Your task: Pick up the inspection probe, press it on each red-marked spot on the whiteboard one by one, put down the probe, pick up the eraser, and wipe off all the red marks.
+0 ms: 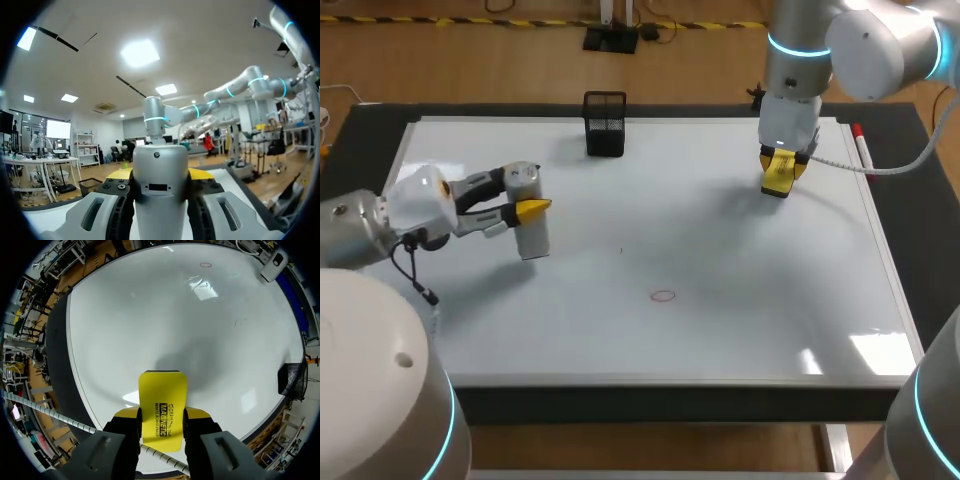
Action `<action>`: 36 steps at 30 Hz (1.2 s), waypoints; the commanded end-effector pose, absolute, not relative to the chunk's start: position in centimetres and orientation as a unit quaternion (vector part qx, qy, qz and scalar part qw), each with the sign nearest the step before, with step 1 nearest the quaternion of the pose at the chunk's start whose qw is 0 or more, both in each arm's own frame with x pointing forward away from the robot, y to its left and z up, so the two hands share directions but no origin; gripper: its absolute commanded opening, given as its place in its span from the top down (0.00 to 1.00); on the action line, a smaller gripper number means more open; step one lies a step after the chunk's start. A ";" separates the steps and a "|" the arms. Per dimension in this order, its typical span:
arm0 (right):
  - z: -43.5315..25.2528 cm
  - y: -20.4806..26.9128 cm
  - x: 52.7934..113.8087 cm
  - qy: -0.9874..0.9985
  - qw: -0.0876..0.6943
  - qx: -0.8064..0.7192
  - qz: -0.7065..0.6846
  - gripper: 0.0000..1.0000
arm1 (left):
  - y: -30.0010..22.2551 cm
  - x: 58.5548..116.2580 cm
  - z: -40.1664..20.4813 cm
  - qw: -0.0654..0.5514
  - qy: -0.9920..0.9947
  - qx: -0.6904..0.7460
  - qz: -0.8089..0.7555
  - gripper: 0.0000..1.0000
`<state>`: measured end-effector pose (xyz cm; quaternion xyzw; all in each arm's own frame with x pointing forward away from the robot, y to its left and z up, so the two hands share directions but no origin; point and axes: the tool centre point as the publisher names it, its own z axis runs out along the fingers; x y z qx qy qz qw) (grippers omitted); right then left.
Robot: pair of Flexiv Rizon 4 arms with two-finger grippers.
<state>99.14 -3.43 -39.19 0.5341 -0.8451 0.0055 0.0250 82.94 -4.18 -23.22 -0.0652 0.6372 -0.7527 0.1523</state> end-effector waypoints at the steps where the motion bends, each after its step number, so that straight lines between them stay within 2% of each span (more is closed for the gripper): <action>1: -39.1 -3.5 99.2 -0.845 0.026 0.535 0.006 1.00 | -3.3 82.5 -23.1 0.151 0.635 -0.066 -0.755 1.00; 17: -39.1 -3.5 99.2 -0.845 0.026 0.535 0.006 1.00 | -3.3 82.5 -23.1 0.151 0.635 -0.066 -0.755 1.00; 24: -38.3 -2.3 97.3 -0.832 0.025 0.554 0.023 1.00 | -3.3 82.5 -23.1 0.151 0.635 -0.066 -0.755 1.00; 36: -37.4 3.6 90.6 -0.800 0.021 0.599 0.043 1.00 | -3.3 82.5 -23.1 0.151 0.635 -0.066 -0.755 1.00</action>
